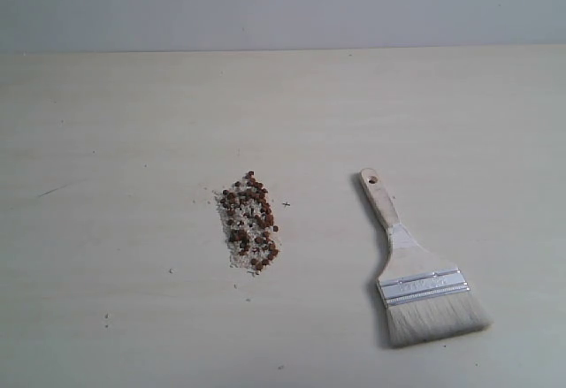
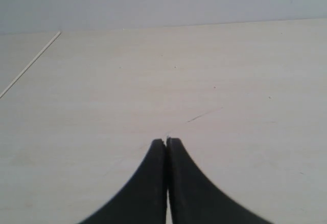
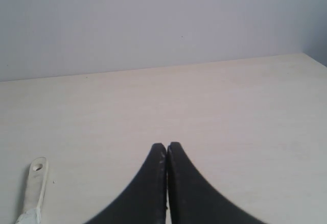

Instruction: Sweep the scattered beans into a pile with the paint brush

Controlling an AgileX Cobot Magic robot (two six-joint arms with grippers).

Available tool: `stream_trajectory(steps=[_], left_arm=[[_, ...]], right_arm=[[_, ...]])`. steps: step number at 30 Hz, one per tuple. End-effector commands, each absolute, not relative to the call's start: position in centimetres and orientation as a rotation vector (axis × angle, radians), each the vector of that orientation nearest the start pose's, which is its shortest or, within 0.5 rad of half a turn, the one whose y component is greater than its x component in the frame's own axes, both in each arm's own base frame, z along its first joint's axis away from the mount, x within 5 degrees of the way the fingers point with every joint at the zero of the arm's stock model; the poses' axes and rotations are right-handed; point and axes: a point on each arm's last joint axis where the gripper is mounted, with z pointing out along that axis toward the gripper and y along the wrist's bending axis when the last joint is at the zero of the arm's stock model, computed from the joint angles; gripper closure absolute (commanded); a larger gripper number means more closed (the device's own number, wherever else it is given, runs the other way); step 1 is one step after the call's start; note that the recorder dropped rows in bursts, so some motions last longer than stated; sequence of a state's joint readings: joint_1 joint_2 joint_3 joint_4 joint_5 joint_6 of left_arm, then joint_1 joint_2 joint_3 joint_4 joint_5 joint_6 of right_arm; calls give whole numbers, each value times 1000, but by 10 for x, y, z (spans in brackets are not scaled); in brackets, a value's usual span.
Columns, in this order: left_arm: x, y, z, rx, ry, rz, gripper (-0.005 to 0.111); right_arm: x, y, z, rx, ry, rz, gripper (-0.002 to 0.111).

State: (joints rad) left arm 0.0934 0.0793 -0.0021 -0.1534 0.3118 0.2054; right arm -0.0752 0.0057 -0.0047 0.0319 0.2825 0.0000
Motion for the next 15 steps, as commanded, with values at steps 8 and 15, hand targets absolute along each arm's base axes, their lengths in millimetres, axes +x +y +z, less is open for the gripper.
stream_trajectory(steps=[8, 15], left_arm=[[59, 1, 181, 4, 1867, 68, 107], [59, 1, 181, 4, 1867, 68, 107]], right_arm=[[55, -4, 190, 84, 1734, -32, 108], [55, -4, 190, 84, 1734, -32, 108]])
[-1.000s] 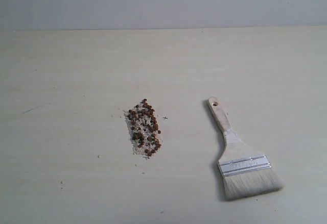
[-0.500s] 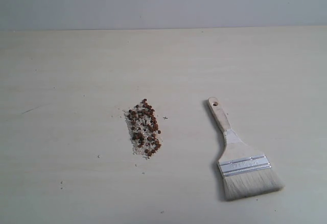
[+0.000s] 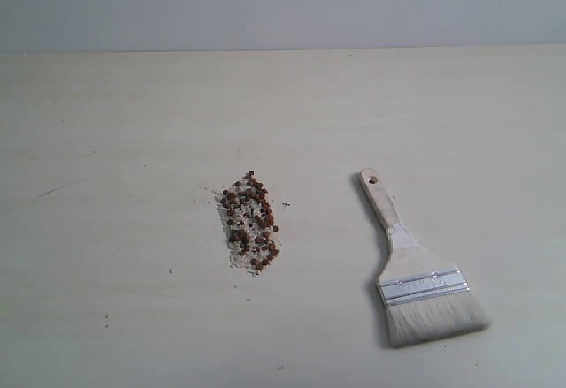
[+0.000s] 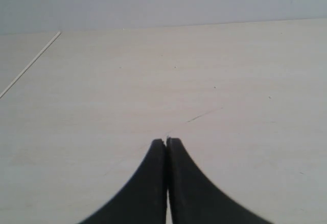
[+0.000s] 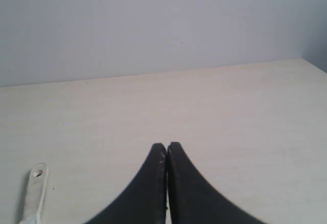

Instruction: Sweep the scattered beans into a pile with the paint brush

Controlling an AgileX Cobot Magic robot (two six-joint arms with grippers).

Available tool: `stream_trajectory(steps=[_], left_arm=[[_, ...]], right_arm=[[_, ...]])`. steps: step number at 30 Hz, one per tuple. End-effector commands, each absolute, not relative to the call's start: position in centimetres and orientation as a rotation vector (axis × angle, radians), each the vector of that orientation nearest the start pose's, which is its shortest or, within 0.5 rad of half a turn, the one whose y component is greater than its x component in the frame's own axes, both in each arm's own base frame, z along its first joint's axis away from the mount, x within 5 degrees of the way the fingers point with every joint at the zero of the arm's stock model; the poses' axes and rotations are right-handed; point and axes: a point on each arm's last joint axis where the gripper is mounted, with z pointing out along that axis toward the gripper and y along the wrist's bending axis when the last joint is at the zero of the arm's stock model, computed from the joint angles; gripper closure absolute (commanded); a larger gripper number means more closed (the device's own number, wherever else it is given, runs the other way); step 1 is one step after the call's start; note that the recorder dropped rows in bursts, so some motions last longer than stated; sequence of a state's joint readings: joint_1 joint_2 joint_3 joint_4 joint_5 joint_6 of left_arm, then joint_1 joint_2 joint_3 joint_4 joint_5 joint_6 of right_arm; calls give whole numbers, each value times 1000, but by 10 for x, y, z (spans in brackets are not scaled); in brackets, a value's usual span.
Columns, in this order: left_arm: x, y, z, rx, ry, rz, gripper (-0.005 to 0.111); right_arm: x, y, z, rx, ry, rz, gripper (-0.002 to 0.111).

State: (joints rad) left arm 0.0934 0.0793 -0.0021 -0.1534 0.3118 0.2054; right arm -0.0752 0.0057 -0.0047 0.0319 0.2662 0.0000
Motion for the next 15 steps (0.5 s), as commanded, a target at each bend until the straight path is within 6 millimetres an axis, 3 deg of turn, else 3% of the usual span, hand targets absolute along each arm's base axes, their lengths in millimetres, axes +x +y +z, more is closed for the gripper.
stream_trajectory(steps=[1, 15], left_arm=[[59, 1, 181, 4, 1867, 68, 107], [59, 1, 181, 4, 1867, 68, 107]], right_arm=[[55, -4, 190, 84, 1734, -32, 108], [55, -4, 190, 84, 1734, -32, 108]])
